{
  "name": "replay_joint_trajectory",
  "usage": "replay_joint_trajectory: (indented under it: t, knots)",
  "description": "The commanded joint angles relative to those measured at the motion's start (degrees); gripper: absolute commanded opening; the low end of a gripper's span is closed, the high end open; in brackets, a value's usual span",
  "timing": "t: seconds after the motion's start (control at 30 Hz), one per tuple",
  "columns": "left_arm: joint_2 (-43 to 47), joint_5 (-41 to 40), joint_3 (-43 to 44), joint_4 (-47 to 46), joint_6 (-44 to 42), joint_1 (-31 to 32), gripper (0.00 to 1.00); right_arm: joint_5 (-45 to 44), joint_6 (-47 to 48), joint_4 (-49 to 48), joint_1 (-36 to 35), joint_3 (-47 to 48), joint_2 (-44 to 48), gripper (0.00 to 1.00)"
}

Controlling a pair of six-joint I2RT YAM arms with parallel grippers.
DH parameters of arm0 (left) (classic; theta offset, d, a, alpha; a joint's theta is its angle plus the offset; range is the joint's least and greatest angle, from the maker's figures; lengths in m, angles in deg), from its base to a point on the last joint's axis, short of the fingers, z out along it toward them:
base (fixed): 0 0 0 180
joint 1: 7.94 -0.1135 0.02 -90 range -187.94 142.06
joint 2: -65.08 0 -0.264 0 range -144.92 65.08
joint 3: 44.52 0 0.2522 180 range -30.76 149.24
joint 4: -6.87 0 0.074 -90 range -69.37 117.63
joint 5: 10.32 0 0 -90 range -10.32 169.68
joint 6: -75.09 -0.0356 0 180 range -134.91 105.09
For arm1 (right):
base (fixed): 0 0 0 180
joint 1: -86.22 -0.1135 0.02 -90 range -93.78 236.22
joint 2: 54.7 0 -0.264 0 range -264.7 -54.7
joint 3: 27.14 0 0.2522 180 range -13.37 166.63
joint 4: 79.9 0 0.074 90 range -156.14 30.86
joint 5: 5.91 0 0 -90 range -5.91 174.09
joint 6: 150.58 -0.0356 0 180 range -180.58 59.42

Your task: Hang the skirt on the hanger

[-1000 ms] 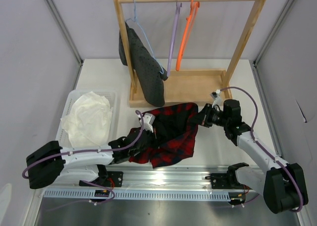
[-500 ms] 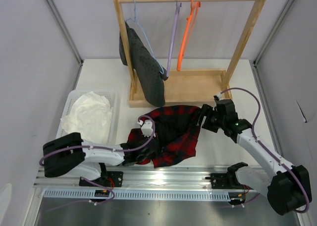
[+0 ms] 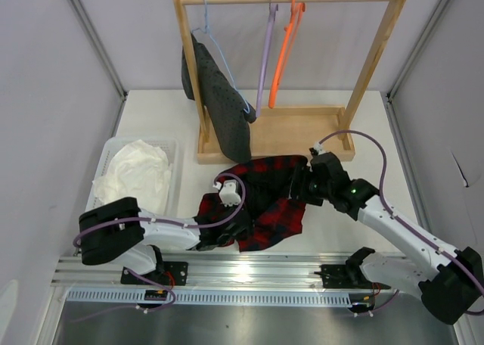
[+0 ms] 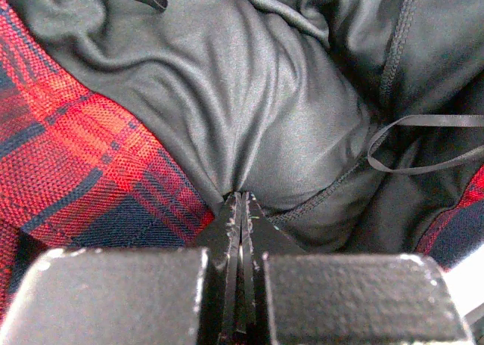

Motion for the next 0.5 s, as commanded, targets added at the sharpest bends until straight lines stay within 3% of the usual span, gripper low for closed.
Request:
replay_joint_trajectory:
  t: [0.0,0.07,0.13,0.23,0.3,0.47]
  knots:
    - [-1.48,-2.75,1.85,-1.2,2.45,-0.36,0.0,-3.33,-2.14,-0.57,-0.07,-1.48,-1.83,0.69]
    - [-1.48,-2.4,1.76,-1.64,2.98,-0.8,0.0,-3.33,-2.14,-1.18,0.54,-2.53,-2.89,0.56]
    - [-1.4,-1.87,1.32,-1.82,3.51,-1.86,0.0,-3.33,-2.84,-1.1,1.07,-4.2,-2.28,0.29]
    - [-0.61,-1.43,0.53,-1.64,4.21,-3.44,0.0,-5.18,-3.1,-0.31,2.3,-6.83,0.09,0.09]
    - [0.1,-0.82,-0.7,-1.64,5.35,-4.75,0.0,-5.0,-2.93,0.57,4.67,-8.85,1.15,0.01]
    - [3.44,-1.08,-2.9,-0.94,7.28,-6.43,0.0,-2.38,-2.05,-2.22,10.56,-13.51,0.36,0.0]
